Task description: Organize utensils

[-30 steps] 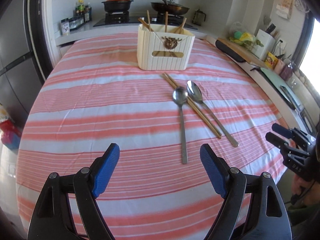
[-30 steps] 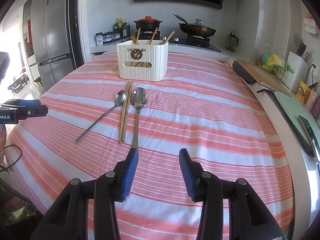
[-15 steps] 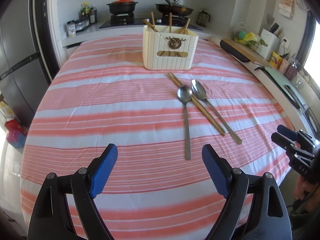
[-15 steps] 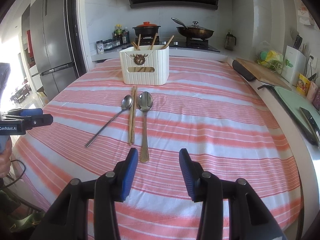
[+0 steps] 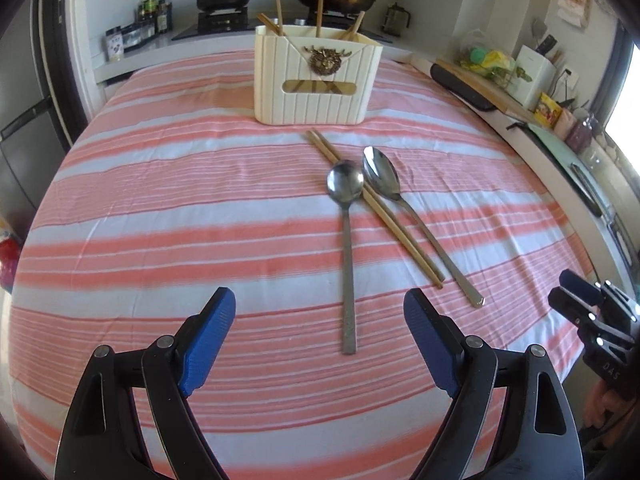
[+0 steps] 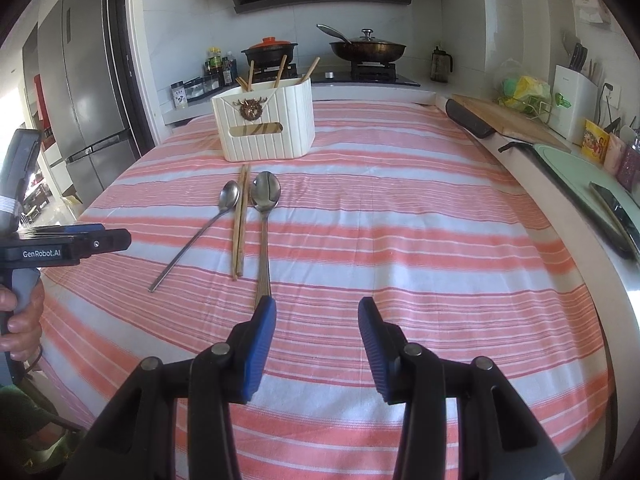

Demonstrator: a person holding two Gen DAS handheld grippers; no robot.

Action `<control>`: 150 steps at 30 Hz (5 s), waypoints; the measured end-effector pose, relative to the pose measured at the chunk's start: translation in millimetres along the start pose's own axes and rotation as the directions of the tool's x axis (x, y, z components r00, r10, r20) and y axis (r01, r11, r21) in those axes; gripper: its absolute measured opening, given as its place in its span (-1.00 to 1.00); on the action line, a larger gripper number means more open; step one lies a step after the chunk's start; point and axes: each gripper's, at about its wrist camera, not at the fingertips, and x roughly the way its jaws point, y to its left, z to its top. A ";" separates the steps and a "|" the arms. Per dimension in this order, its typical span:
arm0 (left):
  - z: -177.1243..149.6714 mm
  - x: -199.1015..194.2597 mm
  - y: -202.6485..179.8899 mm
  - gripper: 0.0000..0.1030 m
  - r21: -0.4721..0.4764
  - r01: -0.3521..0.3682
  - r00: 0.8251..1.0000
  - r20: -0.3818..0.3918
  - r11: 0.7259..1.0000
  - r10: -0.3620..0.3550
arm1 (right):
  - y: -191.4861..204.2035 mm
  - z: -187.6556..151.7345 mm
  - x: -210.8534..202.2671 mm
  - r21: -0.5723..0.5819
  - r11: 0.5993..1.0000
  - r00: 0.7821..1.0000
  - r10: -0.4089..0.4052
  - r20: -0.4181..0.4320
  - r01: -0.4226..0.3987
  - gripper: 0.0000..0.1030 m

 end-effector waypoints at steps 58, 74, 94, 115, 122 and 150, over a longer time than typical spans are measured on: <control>-12.6 37.2 33.0 0.11 -0.087 -0.155 0.988 -0.033 0.984 0.153 | 7.3 27.3 96.7 -0.005 1.000 0.988 -0.005 -0.154 0.004 -0.15; 33.7 36.3 40.5 0.52 0.147 -0.025 0.998 -0.059 0.989 0.034 | -7.3 62.3 105.4 0.011 0.998 0.982 0.062 -0.181 -0.061 -0.15; 73.7 104.2 37.9 -0.30 0.177 -0.004 0.995 -0.097 0.984 0.021 | 30.9 98.2 177.3 -0.141 0.989 0.980 0.012 -0.198 -0.040 -0.04; 67.2 -50.5 33.5 -0.30 0.060 0.012 0.972 0.235 0.998 -0.026 | 16.2 110.8 32.1 -0.073 0.981 0.974 0.186 0.131 -0.178 -0.19; 64.0 -71.7 19.2 -0.30 0.064 0.028 0.962 0.271 0.998 -0.045 | 19.8 108.1 3.1 -0.084 0.981 0.964 0.186 0.192 -0.173 -0.19; 124.5 -108.9 25.2 -0.30 0.028 0.092 0.936 0.338 0.995 -0.096 | 33.9 193.3 -22.8 -0.139 0.971 0.936 0.225 0.270 -0.193 -0.19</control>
